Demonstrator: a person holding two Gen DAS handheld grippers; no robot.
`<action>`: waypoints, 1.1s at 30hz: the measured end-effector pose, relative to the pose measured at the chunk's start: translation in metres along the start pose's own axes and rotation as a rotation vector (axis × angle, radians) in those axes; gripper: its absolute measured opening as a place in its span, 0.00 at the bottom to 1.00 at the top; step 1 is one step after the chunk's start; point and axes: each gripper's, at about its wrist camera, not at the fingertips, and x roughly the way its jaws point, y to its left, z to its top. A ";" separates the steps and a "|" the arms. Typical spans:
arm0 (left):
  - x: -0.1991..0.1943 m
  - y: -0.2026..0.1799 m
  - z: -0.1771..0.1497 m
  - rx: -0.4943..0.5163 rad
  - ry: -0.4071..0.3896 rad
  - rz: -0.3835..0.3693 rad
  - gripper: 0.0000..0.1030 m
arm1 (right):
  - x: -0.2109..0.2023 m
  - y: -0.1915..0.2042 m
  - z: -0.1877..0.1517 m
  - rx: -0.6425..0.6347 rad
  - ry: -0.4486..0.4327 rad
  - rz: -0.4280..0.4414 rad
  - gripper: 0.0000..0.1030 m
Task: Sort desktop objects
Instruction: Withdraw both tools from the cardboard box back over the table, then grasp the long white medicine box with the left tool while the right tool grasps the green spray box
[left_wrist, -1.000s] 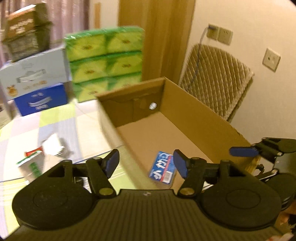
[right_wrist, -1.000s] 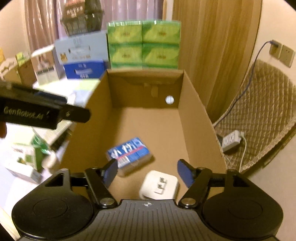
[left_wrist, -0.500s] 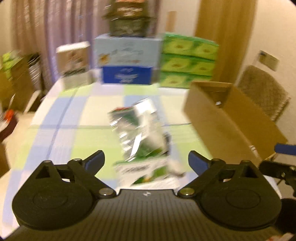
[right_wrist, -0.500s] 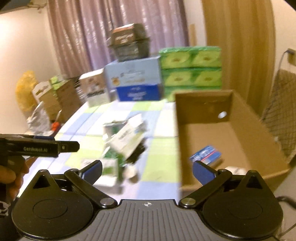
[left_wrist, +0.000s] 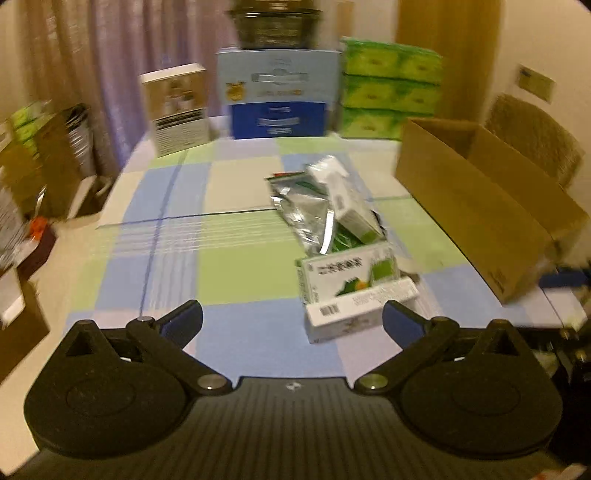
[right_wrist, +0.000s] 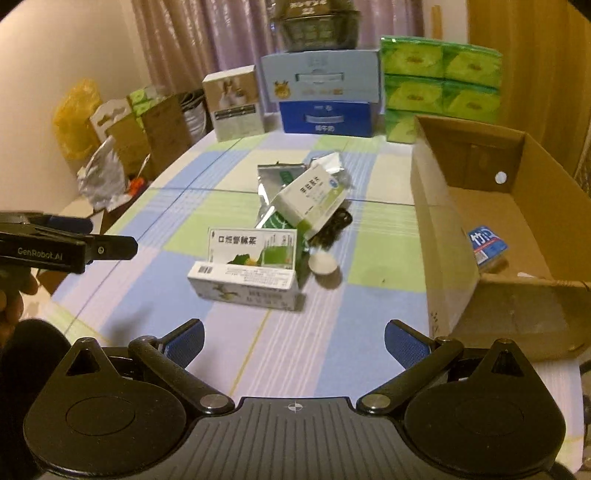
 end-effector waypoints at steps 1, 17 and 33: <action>0.001 -0.002 0.000 0.039 0.004 -0.024 0.99 | 0.001 0.001 0.001 -0.016 0.002 0.002 0.98; 0.062 -0.044 0.003 0.781 0.118 -0.291 0.94 | 0.057 0.023 0.044 -0.727 0.057 0.080 0.98; 0.135 -0.067 -0.001 1.012 0.189 -0.411 0.65 | 0.132 0.019 0.053 -1.017 0.218 0.164 0.82</action>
